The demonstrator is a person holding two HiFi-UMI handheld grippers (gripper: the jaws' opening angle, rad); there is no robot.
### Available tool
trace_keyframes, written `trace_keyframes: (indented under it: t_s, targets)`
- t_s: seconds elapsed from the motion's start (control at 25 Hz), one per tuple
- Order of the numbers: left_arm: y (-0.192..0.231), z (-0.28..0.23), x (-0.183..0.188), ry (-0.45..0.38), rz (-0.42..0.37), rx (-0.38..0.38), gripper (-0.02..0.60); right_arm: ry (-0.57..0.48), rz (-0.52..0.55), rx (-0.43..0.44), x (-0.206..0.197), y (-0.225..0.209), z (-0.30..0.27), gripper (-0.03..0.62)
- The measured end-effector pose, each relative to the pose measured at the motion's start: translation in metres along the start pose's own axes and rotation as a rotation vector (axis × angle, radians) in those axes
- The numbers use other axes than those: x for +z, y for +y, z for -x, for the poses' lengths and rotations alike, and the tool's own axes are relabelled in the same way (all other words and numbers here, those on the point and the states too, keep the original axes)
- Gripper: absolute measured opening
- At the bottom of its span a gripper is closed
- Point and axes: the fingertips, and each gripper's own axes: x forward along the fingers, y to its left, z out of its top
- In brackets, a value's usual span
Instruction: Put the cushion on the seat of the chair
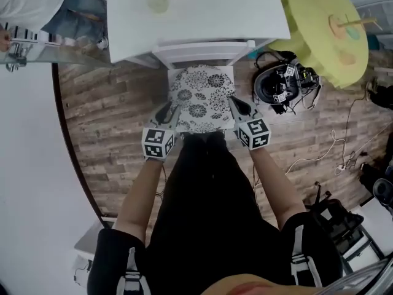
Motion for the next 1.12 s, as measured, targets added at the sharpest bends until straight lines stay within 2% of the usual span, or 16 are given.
trace_keyframes:
  t_s: [0.12,0.2,0.4,0.56,0.72,0.88,1.12]
  targets:
    - [-0.025,0.031,0.049,-0.083,-0.074,-0.001,0.037,-0.103,0.047,0.062,0.048,0.031,0.034,0.015]
    - [-0.046,0.052,0.079,-0.148,-0.111,-0.031,0.011,-0.171,0.073,0.102,0.078,0.05,0.057,0.014]
    - [-0.096,0.101,0.149,-0.291,-0.215,-0.118,0.011,-0.313,0.132,0.177,0.147,0.09,0.107,0.014]
    - [-0.128,0.134,0.199,-0.399,-0.281,-0.149,0.009,-0.394,0.186,0.218,0.186,0.116,0.138,0.014]
    - [-0.144,0.151,0.229,-0.472,-0.31,-0.162,0.009,-0.456,0.242,0.232,0.218,0.13,0.159,0.014]
    - [-0.157,0.167,0.248,-0.505,-0.332,-0.172,0.011,-0.513,0.29,0.235,0.245,0.143,0.18,0.014]
    - [-0.172,0.191,0.272,-0.592,-0.35,-0.18,0.011,-0.553,0.333,0.224,0.264,0.156,0.199,0.014]
